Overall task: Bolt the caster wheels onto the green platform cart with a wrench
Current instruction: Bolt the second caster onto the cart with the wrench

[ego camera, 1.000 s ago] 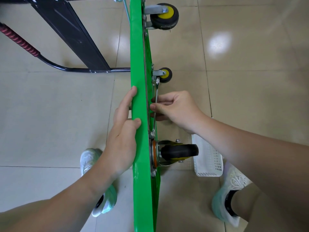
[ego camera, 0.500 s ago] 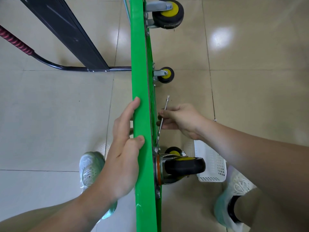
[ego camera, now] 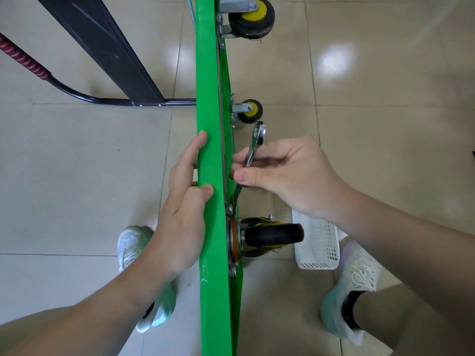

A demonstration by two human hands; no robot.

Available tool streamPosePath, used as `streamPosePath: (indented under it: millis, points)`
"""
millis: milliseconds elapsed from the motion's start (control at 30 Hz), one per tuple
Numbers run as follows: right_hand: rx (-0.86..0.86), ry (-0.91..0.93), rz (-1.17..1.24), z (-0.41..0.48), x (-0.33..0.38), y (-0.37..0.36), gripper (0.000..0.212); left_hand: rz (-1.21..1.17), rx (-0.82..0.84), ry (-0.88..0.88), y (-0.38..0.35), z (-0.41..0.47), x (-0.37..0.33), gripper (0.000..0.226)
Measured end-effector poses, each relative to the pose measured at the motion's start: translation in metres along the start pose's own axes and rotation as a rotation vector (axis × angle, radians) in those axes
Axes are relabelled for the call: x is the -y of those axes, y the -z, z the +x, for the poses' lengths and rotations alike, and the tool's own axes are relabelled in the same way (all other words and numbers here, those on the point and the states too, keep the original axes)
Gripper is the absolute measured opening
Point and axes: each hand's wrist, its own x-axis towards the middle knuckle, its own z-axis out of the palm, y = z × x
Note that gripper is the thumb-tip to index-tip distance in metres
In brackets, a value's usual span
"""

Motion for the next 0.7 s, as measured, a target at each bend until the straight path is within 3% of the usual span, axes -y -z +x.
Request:
streamPosePath:
  millis: [467, 700]
  points:
    - [-0.013, 0.052, -0.146, 0.004, -0.017, -0.008, 0.026, -0.051, -0.050, 0.013, -0.003, 0.003, 0.002, 0.071]
    - [-0.037, -0.100, -0.046, 0.021, -0.028, -0.003, 0.022, -0.042, -0.065, 0.037, -0.005, 0.001, -0.002, 0.072]
